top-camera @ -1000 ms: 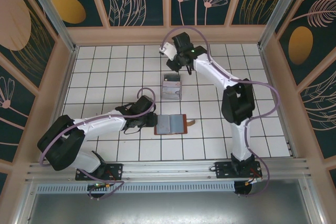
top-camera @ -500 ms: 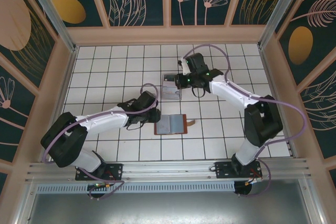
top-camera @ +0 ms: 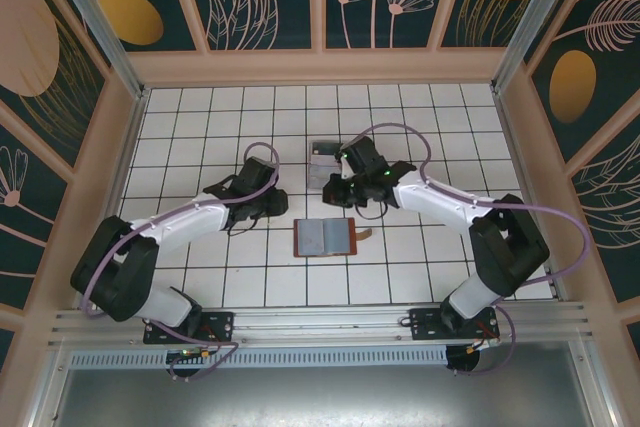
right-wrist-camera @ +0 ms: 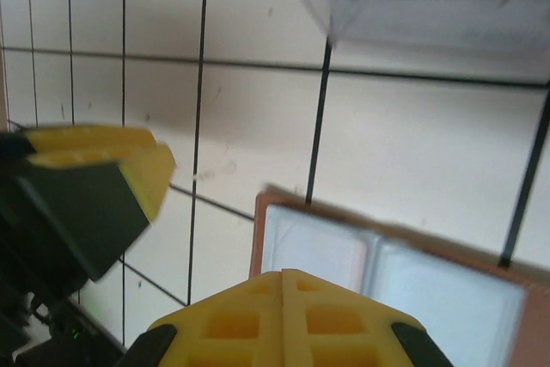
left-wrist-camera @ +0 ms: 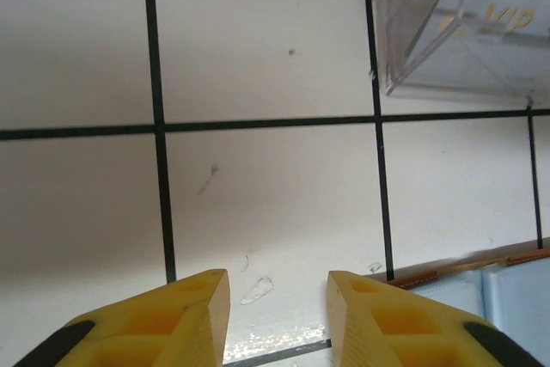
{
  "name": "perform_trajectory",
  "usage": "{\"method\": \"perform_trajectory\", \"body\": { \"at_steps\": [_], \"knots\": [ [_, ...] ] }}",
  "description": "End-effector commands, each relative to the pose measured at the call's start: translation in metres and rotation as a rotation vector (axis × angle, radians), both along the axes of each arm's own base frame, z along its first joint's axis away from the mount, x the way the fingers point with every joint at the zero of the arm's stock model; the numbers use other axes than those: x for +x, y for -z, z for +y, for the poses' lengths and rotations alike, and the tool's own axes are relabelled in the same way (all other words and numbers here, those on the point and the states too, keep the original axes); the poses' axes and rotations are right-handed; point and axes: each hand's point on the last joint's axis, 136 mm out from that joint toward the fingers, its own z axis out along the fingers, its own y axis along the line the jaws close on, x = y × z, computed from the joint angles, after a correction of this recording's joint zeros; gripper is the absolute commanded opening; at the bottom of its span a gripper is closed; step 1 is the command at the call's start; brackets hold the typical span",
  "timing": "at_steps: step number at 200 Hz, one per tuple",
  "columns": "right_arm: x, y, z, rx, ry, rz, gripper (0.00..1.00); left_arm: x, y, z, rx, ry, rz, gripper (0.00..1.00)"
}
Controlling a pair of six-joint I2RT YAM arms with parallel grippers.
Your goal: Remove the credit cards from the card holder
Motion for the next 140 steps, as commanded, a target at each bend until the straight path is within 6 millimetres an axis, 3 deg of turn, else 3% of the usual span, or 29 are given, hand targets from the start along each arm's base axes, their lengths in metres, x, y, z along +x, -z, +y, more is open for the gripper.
{"method": "perform_trajectory", "body": {
  "at_steps": [1,62,140],
  "knots": [
    [-0.012,0.004,0.014,0.029,0.012,0.043,0.08,0.011,-0.030,0.006,0.007,-0.004,-0.100,0.39],
    [-0.044,0.043,0.045,-0.020,-0.053,0.141,0.10,0.005,-0.056,0.019,-0.015,-0.036,-0.182,0.51],
    [-0.061,0.068,0.067,-0.064,-0.106,0.197,0.13,-0.007,-0.056,0.026,-0.051,-0.063,-0.191,0.52]
  ]
}}
